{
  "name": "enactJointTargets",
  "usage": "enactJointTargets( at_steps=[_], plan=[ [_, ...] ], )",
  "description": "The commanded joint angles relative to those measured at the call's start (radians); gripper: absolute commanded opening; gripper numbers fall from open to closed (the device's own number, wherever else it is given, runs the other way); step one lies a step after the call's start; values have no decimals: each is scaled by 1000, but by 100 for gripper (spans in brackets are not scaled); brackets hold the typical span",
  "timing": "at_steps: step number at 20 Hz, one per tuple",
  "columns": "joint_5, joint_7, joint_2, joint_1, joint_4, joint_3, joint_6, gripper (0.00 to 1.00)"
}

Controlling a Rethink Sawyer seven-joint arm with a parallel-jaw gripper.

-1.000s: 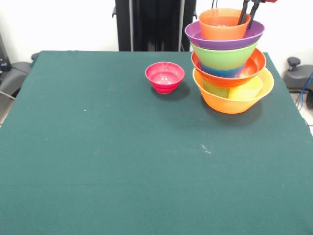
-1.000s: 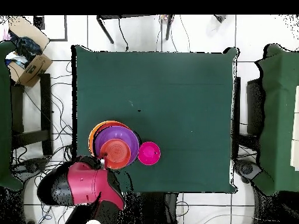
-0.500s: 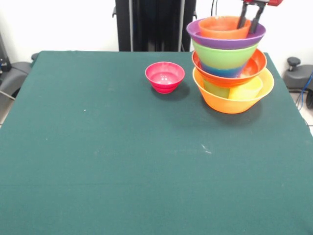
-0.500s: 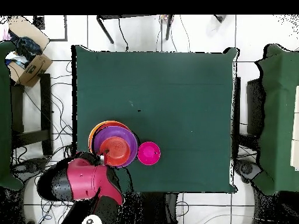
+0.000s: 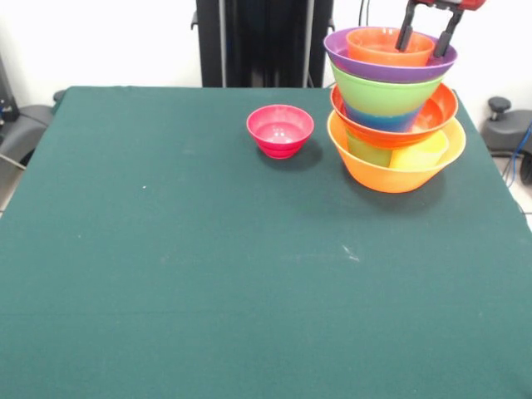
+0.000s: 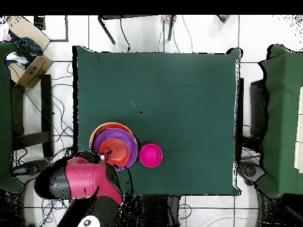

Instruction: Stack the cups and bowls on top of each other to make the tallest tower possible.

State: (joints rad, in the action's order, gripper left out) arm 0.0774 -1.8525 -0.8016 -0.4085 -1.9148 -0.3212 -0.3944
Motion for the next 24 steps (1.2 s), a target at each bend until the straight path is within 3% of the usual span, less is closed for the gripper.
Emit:
enactJointTargets(
  at_steps=[1,12,24],
  plan=[
    [29,-196,3,-19,32,35,-119,100],
    [28,-170,-30,-8,19,45,-131,100],
    [39,-146,-105,12,48,59,-238,100]
  ],
)
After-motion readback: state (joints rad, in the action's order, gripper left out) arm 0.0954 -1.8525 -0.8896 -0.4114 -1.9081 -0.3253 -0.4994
